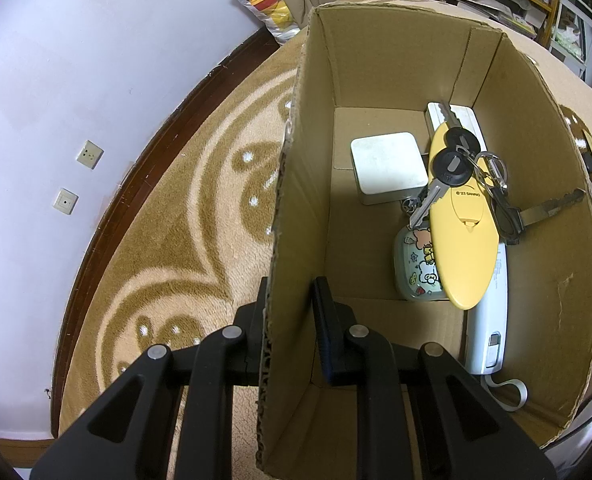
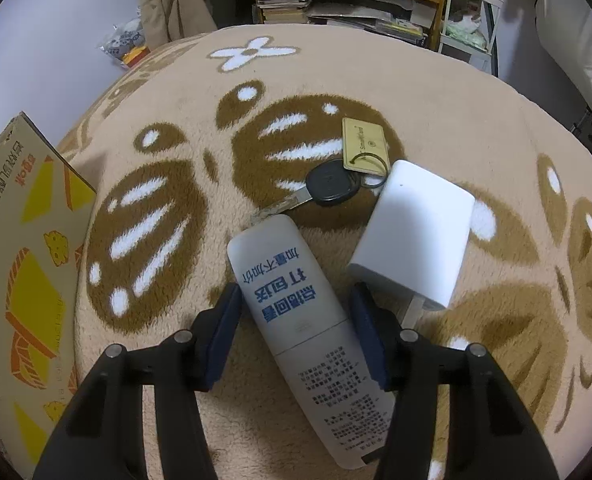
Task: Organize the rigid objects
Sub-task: 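Return the right gripper to the pile and grasp the white tube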
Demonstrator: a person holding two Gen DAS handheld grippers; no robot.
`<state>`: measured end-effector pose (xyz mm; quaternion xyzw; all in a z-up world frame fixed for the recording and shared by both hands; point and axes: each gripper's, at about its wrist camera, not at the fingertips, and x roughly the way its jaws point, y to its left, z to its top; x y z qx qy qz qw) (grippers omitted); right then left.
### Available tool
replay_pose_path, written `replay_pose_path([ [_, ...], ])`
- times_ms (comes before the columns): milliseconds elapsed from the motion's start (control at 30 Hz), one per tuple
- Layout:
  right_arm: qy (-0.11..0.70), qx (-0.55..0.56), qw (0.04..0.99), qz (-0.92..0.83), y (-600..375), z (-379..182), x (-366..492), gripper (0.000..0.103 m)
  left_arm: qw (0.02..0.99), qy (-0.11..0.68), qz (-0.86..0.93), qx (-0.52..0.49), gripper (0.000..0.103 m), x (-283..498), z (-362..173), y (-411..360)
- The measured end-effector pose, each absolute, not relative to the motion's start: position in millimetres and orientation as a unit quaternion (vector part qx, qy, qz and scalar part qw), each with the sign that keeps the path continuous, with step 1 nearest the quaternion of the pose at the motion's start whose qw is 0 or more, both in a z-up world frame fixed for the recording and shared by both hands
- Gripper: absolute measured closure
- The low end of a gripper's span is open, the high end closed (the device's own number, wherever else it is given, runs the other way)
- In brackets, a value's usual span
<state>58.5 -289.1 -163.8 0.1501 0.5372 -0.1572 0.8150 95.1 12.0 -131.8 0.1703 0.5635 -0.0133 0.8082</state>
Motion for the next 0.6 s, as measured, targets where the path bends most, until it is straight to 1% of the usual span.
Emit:
replay_pose_path([
  [200, 0.550, 0.113, 0.810, -0.168, -279.6, -166.1, 63.6, 0.043, 0.808, 0.564, -0.013, 0.170, 0.084, 95.2, -131.9, 12.1],
  [333, 0.542, 0.109, 0.814, -0.177, -276.5, -165.2, 60.8, 0.045, 0.808, 0.564, -0.013, 0.171, 0.084, 94.9, -131.9, 12.1],
  [400, 0.538, 0.108, 0.816, -0.180, -274.4, -163.8, 59.4, 0.046, 0.808, 0.563, -0.013, 0.171, 0.084, 94.6, -131.5, 12.0],
  [467, 0.534, 0.115, 0.818, -0.181, -272.1, -161.1, 58.4, 0.052, 0.808, 0.563, -0.013, 0.171, 0.084, 94.3, -131.2, 12.0],
  [600, 0.526, 0.130, 0.822, -0.176, -270.4, -158.2, 58.5, 0.053, 0.808, 0.563, -0.013, 0.171, 0.084, 94.4, -131.2, 12.1],
])
